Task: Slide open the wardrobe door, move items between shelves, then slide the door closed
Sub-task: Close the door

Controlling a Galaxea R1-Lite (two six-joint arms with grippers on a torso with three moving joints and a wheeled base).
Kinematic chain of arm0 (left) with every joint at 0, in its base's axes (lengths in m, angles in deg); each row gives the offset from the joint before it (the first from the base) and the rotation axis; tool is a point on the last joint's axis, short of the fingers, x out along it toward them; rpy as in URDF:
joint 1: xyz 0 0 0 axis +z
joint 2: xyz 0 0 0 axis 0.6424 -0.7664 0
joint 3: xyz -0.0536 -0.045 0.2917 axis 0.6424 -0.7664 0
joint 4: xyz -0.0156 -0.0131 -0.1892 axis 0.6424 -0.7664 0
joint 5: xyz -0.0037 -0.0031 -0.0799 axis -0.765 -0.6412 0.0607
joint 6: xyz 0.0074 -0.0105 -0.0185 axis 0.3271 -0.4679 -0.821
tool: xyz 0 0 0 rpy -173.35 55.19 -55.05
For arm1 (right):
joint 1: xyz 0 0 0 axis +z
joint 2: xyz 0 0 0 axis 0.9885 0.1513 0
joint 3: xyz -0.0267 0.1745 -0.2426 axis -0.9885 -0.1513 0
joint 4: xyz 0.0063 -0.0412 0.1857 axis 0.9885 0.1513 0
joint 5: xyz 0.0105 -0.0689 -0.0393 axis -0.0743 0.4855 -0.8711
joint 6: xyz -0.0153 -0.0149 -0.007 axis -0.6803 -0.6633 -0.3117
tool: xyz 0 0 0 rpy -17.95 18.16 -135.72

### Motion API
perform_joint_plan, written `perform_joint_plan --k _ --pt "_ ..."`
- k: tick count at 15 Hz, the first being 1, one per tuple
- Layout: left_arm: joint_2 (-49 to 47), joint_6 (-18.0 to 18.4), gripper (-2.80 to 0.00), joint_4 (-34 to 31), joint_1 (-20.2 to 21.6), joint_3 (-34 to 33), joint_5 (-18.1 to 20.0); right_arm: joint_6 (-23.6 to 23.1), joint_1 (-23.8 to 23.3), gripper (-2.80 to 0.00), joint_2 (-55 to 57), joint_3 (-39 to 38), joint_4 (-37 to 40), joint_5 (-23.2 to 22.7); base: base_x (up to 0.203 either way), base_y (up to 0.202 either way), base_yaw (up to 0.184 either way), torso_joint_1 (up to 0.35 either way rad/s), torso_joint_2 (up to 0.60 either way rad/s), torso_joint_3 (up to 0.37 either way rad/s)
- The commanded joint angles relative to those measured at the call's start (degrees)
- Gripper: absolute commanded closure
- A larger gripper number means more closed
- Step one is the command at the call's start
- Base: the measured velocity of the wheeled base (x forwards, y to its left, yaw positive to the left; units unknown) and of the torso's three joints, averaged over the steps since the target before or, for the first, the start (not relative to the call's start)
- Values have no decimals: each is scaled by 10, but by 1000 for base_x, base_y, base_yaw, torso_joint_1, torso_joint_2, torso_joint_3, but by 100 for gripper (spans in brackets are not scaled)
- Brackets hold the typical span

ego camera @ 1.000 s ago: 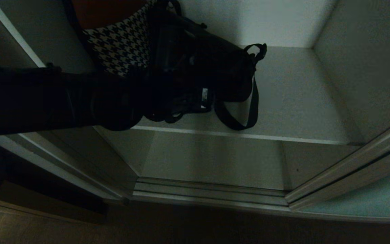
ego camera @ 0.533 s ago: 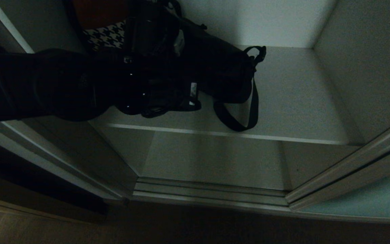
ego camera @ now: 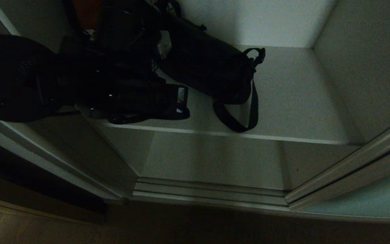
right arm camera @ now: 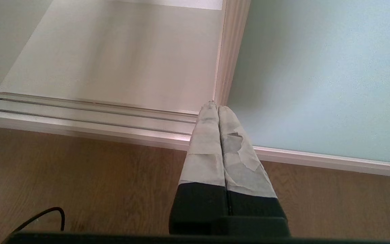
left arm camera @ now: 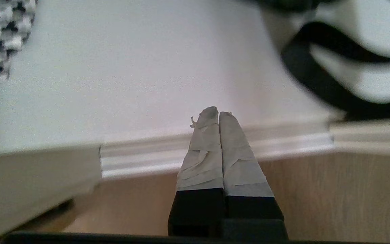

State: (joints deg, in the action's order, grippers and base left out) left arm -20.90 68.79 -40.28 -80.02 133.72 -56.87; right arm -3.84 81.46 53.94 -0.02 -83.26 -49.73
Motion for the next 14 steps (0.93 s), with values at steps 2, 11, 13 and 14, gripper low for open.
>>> perform_joint_plan --k 2,11,13,14 --pt "33 -13 0 -61 1 5 10 0 0 0 -2 0 0 0 0 0 0 0 0 0" --pt "166 -17 0 -115 10 -109 9 0 0 0 -2 -1 0 0 0 0 0 0 0 0" --pt "182 -16 0 -112 11 -108 10 0 0 0 -2 0 0 0 0 0 0 0 0 0" --pt "184 -16 0 -112 11 -107 10 0 0 0 -2 -1 0 0 0 0 0 0 0 0"
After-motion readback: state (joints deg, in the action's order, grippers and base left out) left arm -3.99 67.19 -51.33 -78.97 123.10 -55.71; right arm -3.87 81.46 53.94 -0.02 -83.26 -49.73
